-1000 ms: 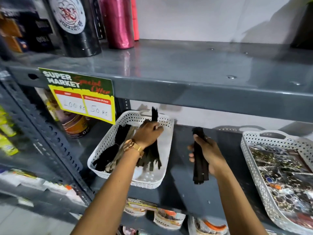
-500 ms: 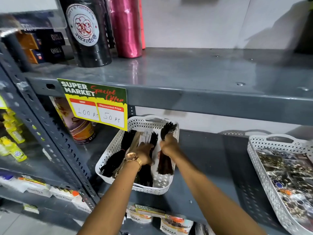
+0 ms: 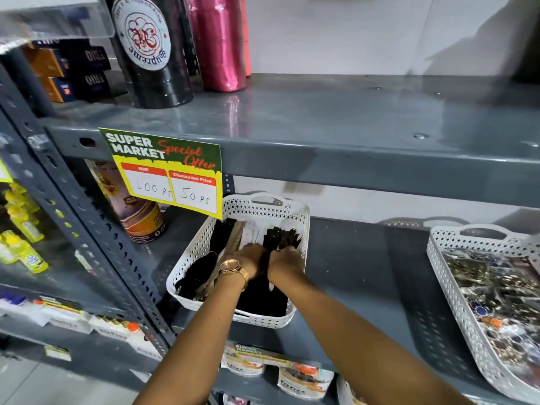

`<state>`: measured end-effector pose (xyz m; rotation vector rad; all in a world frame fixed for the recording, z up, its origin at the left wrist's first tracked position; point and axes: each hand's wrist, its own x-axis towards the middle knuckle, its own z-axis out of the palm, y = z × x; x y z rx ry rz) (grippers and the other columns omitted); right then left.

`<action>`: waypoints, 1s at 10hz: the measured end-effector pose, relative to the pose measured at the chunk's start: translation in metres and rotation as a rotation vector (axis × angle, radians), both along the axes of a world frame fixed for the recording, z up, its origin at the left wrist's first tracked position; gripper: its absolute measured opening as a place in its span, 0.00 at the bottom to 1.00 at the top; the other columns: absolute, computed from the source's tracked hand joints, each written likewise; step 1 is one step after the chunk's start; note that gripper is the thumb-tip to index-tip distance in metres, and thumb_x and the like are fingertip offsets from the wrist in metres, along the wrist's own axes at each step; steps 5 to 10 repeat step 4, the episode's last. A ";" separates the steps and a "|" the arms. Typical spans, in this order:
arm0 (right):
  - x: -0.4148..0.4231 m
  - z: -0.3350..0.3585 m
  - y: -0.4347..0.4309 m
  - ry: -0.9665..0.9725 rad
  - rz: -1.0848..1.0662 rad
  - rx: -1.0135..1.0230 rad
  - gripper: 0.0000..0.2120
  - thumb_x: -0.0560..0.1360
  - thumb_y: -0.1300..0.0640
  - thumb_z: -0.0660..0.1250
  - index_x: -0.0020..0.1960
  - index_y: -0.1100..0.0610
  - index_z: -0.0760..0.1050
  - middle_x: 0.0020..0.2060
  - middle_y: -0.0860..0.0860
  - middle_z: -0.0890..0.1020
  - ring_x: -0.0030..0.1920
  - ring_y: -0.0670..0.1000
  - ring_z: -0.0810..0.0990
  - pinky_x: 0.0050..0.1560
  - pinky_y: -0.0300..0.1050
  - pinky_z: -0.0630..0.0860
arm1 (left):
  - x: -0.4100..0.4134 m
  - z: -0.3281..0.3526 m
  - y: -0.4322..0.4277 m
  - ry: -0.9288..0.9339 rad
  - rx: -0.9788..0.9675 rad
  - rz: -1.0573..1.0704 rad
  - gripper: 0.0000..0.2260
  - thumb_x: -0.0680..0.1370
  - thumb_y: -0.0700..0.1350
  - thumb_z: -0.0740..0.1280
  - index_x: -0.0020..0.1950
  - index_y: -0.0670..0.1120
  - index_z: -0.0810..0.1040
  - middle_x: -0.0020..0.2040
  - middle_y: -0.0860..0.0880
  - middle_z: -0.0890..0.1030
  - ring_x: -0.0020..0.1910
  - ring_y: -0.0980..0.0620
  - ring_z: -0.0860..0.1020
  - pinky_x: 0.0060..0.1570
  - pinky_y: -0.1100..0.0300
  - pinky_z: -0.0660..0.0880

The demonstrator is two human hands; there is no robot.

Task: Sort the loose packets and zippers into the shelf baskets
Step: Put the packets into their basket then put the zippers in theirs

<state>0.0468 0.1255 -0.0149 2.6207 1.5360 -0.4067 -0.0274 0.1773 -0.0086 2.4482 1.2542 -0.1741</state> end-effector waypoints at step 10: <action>-0.007 0.022 -0.035 0.092 -0.065 0.250 0.17 0.77 0.68 0.60 0.65 0.67 0.70 0.64 0.63 0.70 0.62 0.64 0.75 0.57 0.53 0.76 | -0.002 0.013 -0.040 0.144 0.328 0.077 0.15 0.81 0.44 0.54 0.66 0.43 0.70 0.67 0.40 0.71 0.66 0.39 0.72 0.63 0.48 0.71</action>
